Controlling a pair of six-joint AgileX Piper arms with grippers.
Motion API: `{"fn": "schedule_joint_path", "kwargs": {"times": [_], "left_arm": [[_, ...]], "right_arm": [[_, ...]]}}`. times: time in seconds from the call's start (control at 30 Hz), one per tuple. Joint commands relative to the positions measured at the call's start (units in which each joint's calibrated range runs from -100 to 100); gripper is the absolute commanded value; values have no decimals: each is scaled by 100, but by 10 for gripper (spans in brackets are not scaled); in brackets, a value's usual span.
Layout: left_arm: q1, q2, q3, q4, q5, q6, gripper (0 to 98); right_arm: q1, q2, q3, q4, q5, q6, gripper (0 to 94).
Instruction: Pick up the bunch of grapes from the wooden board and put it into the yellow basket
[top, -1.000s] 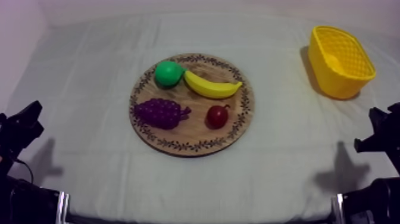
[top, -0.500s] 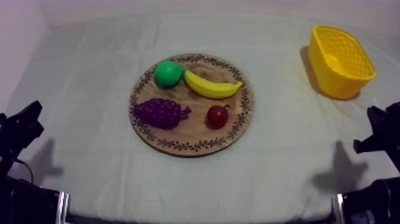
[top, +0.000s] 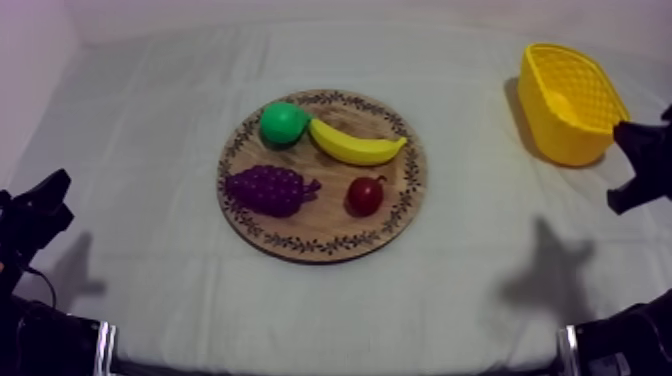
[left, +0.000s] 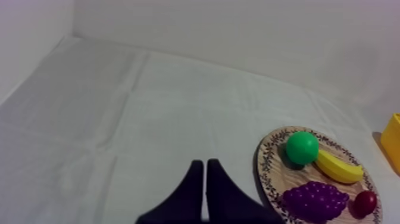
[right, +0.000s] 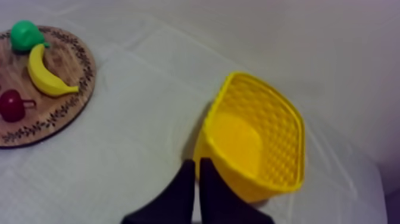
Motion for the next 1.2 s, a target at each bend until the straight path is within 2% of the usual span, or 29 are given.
{"fn": "schedule_joint_path", "kwargs": {"times": [0.0,0.17,0.3,0.6,1.17], "left_arm": [[-1,0,-4,-4,-3,-1,1],[-1,0,-4,-4,-3,-1,1],[-1,0,-4,-4,-3,-1,1],[-1,0,-4,-4,-3,-1,1],[-1,0,-4,-4,-3,-1,1]], "right_arm": [[-235,780,-926,42,109,-3,6],[-745,1723,-2035,199,432,-54,6],[-1120,2472,-3029,218,870,-43,6],[-1831,3947,-5029,97,2005,98,6],[-2710,6142,-7543,-67,3637,113,6]]}}
